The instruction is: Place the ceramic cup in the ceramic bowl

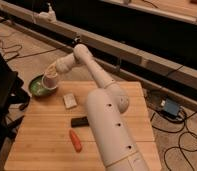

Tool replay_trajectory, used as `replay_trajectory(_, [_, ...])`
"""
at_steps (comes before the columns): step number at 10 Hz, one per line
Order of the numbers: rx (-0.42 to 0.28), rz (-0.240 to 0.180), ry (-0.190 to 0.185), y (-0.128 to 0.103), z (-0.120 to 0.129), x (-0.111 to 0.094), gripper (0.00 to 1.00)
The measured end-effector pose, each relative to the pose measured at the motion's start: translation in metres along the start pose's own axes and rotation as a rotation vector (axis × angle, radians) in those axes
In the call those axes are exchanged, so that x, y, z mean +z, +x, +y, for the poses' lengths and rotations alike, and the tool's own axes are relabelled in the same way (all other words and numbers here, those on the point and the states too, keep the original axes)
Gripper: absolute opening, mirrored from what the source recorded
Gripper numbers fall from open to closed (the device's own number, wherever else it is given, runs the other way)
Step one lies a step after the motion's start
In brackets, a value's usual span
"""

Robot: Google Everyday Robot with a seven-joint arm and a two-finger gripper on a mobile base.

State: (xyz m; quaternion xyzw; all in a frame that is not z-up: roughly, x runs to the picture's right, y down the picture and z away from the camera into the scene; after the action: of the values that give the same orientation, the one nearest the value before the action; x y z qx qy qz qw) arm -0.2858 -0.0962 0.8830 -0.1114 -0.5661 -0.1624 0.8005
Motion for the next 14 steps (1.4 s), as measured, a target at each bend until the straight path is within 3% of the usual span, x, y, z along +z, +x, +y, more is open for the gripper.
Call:
replay_trajectory(3, [-0.035, 0.029, 0.004, -0.006, -0.009, 0.014, 0.16])
replay_trajectory(7, [-0.055, -0.005, 0.010, -0.011, -0.001, 0.040, 0.16])
replay_trajectory(8, [-0.057, -0.021, 0.021, -0.008, 0.003, 0.043, 0.21])
replay_trajectory(9, [-0.068, -0.042, 0.034, -0.005, 0.006, 0.045, 0.35])
replay_trajectory(13, [-0.113, -0.076, 0.078, 0.002, 0.009, 0.042, 0.75])
replay_trajectory(14, [-0.118, -0.077, 0.088, 0.006, 0.009, 0.041, 0.79])
